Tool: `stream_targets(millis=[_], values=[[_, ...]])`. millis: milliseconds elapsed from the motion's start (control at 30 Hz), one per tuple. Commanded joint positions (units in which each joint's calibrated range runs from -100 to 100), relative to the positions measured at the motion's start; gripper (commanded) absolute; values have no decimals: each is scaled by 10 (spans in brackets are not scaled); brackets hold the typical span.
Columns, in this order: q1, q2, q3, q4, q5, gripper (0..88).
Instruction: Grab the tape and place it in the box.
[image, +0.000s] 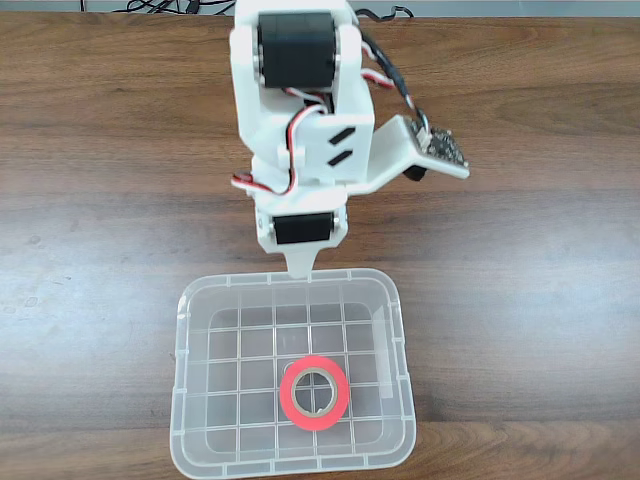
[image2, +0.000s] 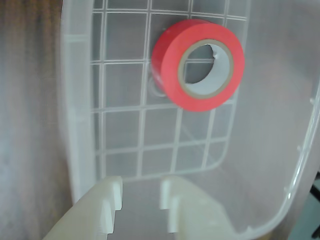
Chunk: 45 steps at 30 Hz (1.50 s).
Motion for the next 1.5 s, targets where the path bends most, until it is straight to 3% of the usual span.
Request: stream_targets(millis=[0,167,567,1100,1467], values=[[7,-167,-35,43,-7,12],[4,-283,66,43,-4,12],[4,-631,526,39,-5,13],[4,-1028,1207,-268,-4,13],[10,-1257,1449,-288,-8,12]])
